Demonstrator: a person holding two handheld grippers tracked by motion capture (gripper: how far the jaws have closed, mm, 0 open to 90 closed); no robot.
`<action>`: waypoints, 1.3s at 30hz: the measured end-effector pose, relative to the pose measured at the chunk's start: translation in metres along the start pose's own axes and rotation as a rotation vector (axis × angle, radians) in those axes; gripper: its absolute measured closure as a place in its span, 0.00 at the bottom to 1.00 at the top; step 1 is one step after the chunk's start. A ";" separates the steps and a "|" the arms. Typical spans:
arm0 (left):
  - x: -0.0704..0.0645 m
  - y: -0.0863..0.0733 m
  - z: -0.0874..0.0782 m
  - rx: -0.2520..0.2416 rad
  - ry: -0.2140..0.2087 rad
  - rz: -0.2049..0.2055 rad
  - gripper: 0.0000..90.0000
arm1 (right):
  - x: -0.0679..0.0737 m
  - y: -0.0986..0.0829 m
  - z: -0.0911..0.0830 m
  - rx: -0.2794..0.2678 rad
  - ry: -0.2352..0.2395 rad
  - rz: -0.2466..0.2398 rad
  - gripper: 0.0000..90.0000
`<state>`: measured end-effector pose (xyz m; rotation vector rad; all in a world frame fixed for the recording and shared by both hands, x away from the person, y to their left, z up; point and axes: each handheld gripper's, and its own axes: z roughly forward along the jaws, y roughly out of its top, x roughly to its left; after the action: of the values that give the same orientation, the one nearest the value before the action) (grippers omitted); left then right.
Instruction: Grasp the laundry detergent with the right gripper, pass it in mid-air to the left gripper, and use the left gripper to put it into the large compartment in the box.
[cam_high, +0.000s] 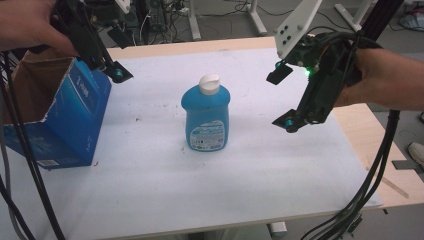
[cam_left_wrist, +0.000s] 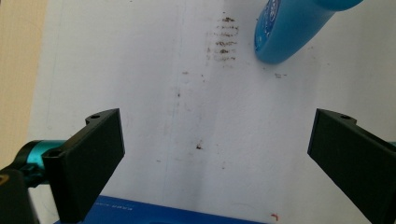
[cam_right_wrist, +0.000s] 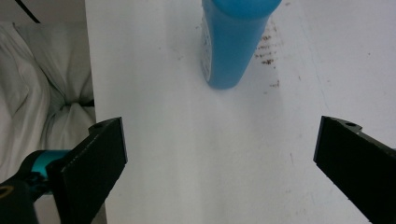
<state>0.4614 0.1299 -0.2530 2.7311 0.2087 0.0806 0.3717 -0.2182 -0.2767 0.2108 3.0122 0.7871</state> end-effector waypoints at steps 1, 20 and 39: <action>0.000 0.000 0.000 0.002 0.001 0.001 0.04 | -0.001 0.001 0.002 -0.008 0.004 0.002 0.02; 0.000 -0.003 0.002 -0.010 -0.002 -0.001 0.04 | -0.018 0.014 0.036 -0.116 0.054 -0.026 0.02; 0.000 -0.010 0.006 -0.016 -0.010 -0.013 0.04 | -0.031 0.007 0.073 -0.188 0.098 -0.005 0.02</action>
<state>0.4610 0.1366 -0.2619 2.7134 0.2227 0.0650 0.4069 -0.1808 -0.3371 0.1654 2.9998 1.1042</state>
